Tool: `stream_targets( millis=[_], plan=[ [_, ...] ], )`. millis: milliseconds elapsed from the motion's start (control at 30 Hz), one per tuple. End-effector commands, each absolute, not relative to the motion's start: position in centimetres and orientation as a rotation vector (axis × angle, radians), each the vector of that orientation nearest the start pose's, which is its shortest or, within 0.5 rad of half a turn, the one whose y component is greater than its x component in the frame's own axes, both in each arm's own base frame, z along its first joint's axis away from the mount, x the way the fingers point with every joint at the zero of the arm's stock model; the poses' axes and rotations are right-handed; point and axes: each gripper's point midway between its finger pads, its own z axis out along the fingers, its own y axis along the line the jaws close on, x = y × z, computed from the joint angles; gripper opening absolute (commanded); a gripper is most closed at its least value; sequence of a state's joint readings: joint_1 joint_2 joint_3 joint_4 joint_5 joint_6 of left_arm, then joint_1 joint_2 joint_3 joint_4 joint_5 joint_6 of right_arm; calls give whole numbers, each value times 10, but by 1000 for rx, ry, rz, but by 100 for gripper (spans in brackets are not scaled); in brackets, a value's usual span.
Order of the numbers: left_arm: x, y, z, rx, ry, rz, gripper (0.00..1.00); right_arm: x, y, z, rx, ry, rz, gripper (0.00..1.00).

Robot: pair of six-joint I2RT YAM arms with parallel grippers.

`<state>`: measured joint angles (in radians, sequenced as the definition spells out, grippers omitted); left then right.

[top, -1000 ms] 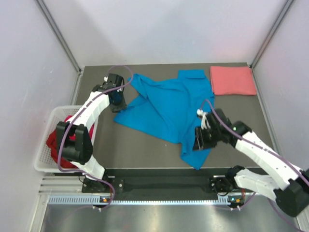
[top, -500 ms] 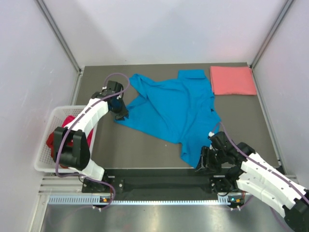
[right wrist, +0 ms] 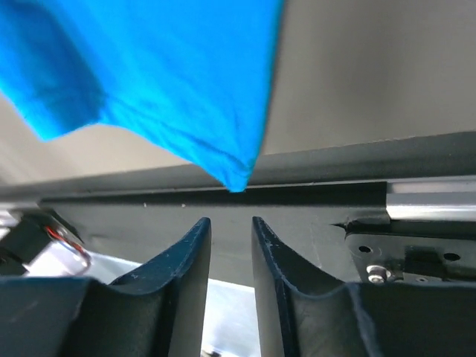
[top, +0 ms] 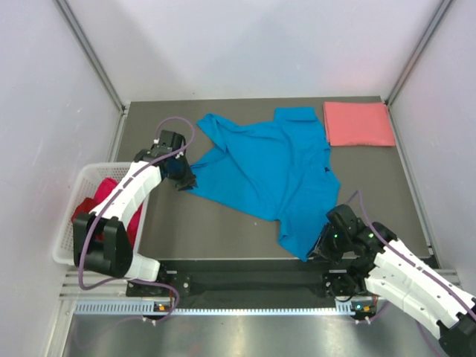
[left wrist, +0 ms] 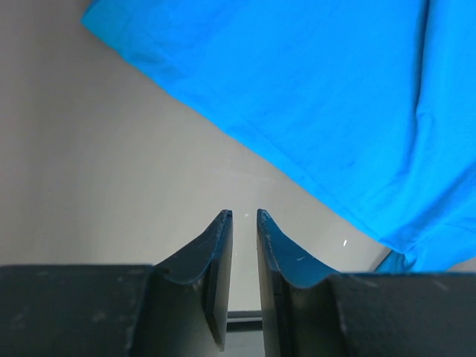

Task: Fold and stack the t-shirts
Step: Flatten the tshirt out

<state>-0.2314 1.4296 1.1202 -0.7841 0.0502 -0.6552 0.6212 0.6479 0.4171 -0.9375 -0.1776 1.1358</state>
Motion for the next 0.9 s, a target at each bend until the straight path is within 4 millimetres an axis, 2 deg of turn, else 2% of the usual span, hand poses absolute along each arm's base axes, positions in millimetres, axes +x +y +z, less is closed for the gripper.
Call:
stream_targets(
  millis=[0,167,300,667,867],
  plan=[
    [301,-111,131,-549,2606,-413,23,75,133,41,886,2823,601,29],
    [290,-112,129,-549,2595,-448,22,77,136,35,983,2779,645,39],
    [286,-108,133,-536,2588,-427,21,78,139,24,1049,2761,664,40],
    [290,-112,138,-519,2582,-451,20,91,154,19,1045,2744,677,38],
    [285,-110,135,-513,2592,-438,20,93,157,12,1074,2735,675,28]
  ],
)
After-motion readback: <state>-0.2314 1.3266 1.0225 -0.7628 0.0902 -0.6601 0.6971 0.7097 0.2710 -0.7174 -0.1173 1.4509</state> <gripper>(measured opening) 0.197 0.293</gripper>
